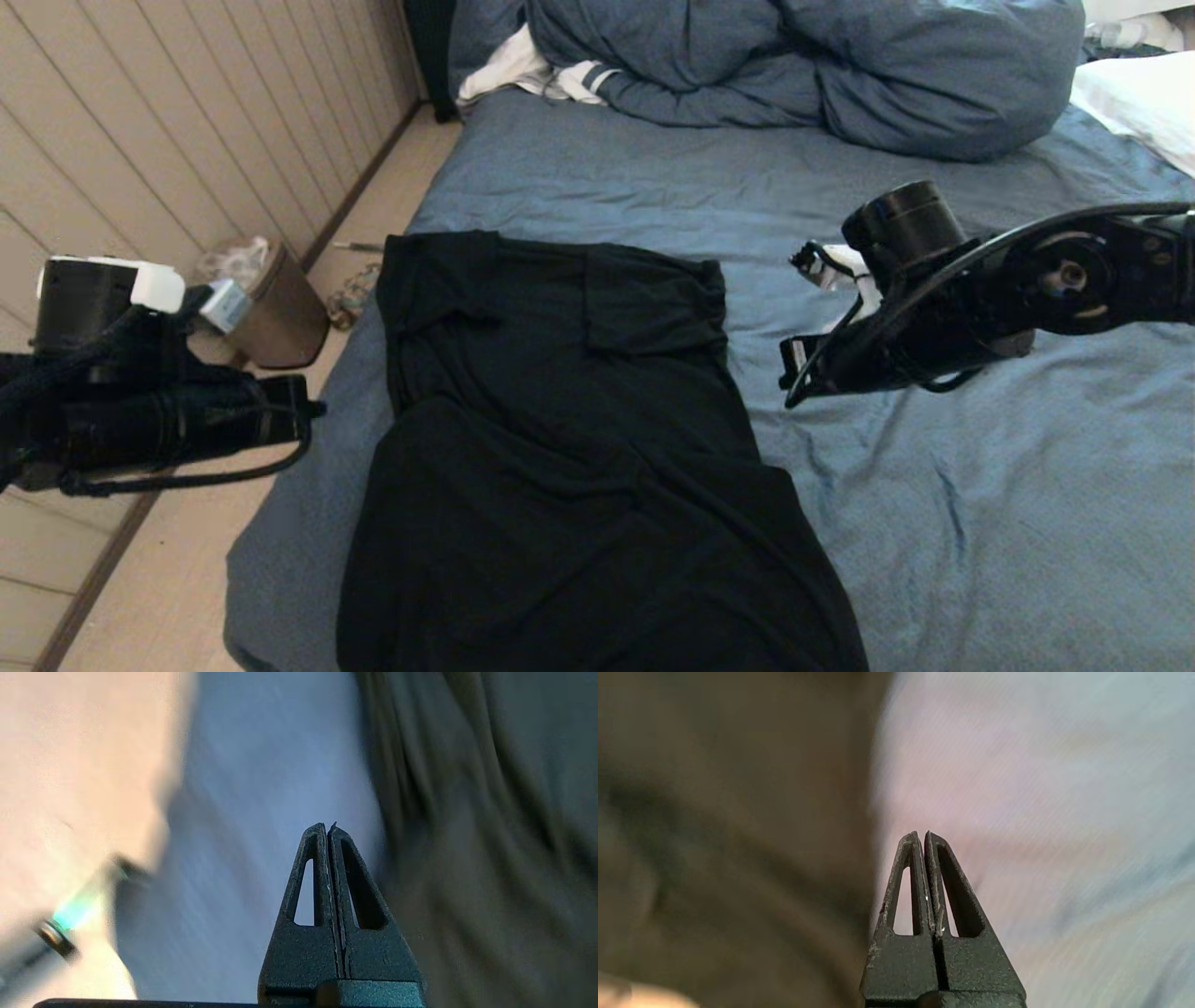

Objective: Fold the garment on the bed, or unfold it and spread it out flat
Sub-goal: Unford the black T-shirt

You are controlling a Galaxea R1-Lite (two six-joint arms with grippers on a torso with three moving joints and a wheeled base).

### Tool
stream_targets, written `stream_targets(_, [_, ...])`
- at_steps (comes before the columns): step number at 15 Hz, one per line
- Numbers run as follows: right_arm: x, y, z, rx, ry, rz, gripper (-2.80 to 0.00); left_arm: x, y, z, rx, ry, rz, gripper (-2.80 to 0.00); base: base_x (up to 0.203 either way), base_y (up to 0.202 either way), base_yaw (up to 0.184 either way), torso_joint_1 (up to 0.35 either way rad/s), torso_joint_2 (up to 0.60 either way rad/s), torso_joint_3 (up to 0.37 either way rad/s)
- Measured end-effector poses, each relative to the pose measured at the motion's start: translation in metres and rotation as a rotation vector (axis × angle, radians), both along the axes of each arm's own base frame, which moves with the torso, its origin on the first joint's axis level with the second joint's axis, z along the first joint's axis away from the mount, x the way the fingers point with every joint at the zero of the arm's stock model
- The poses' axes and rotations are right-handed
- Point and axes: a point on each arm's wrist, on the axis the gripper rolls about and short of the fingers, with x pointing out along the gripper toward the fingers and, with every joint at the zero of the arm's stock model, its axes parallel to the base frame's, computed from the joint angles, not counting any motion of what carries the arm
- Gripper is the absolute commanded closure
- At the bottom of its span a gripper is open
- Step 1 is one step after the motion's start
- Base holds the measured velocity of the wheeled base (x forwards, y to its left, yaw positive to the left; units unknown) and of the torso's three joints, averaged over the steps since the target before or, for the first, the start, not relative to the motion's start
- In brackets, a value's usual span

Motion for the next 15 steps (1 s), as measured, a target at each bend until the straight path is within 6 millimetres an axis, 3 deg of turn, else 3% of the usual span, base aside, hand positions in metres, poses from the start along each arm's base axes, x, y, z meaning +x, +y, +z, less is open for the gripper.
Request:
stream_targets(3, [-0.036, 0.023, -0.017, -0.02, 0.081, 0.104, 0.0, -0.028, -0.036, -0.007, -0.06, 0.047, -0.126, 0.0, 0.0, 0.0, 0.0, 0.0, 0.0, 0.0])
stream_targets(6, [-0.05, 0.045, -0.033, -0.012, 0.144, 0.175, 0.0, -0.026, -0.055, -0.016, -0.096, 0.063, -0.164, 0.0, 0.0, 0.0, 0.0, 0.0, 0.0, 0.0])
stream_targets(11, [-0.031, 0.078, -0.049, 0.031, 0.111, 0.201, 0.0, 0.002, -0.076, -0.037, -0.085, 0.004, -0.139, 0.0, 0.0, 0.0, 0.0, 0.0, 0.0, 0.0])
stream_targets(15, [-0.028, 0.083, -0.081, -0.017, 0.193, 0.205, 0.0, 0.0, -0.083, -0.068, -0.047, 0.103, -0.158, 0.0, 0.0, 0.0, 0.0, 0.0, 0.0, 0.0])
